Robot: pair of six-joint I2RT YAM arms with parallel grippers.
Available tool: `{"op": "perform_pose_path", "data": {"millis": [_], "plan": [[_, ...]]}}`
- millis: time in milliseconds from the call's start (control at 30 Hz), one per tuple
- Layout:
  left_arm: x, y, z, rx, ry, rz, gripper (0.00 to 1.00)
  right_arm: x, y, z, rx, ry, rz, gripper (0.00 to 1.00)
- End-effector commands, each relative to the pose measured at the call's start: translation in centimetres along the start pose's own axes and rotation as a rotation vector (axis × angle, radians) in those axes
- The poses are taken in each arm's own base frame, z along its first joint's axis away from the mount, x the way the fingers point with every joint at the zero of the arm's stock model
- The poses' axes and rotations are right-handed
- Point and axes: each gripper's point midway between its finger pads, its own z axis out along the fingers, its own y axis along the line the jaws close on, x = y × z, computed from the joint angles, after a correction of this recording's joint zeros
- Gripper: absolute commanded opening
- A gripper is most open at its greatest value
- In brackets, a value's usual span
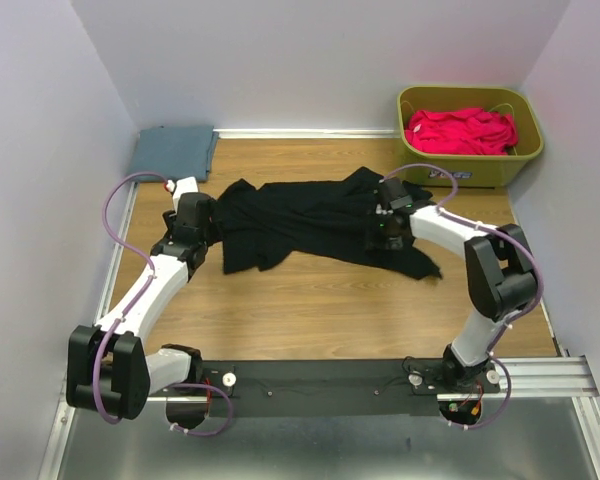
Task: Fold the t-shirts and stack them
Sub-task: Flatten the tshirt out
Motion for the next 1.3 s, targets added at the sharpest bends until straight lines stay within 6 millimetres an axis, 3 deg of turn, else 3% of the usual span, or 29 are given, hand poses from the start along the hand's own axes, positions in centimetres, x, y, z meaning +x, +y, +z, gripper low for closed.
{"op": "perform_pose_path", "data": {"millis": [0,133,233,367,500,567,733,933,1133,1267], "plan": [[0.7,-0.8,-0.8,0.071,0.028,-0.010,0.77,1.6,-5.1,-0.6,0.147,0.032,0.127,0.54],[2.4,-2.4,-1.6,0.177,0.094,-0.019,0.77,0.1,-3.3,-2.7,0.059,-0.032,0.080,0.54],[4.5,-4.0,-2.5,0.279,0.163,-0.043,0.77,-1.2,1.8,-4.7,-0.143,-0.113,0.013,0.54],[6.7,-4.8,-3.2,0.325,0.221,-0.059,0.77,-0.3,7.8,-5.7,-0.350,-0.138,-0.015,0.55],[8.1,-4.7,-3.3,0.321,0.252,-0.071,0.77,2.4,13.3,-5.0,-0.464,-0.100,-0.048,0.56],[8.4,-4.8,-3.3,0.318,0.262,-0.070,0.77,3.1,15.1,-4.3,-0.490,-0.094,-0.032,0.58],[9.6,-5.6,-3.3,0.326,0.295,-0.044,0.77,3.2,18.0,-3.3,-0.541,-0.120,0.018,0.59],[11.1,-6.6,-3.6,0.324,0.323,-0.015,0.76,5.4,20.2,-1.5,-0.572,-0.054,0.019,0.61],[12.1,-7.1,-3.7,0.324,0.344,0.007,0.75,7.4,21.6,0.3,-0.573,0.013,-0.008,0.61],[12.4,-7.1,-3.8,0.316,0.347,0.018,0.75,7.6,21.8,1.3,-0.556,0.017,-0.002,0.60]]}}
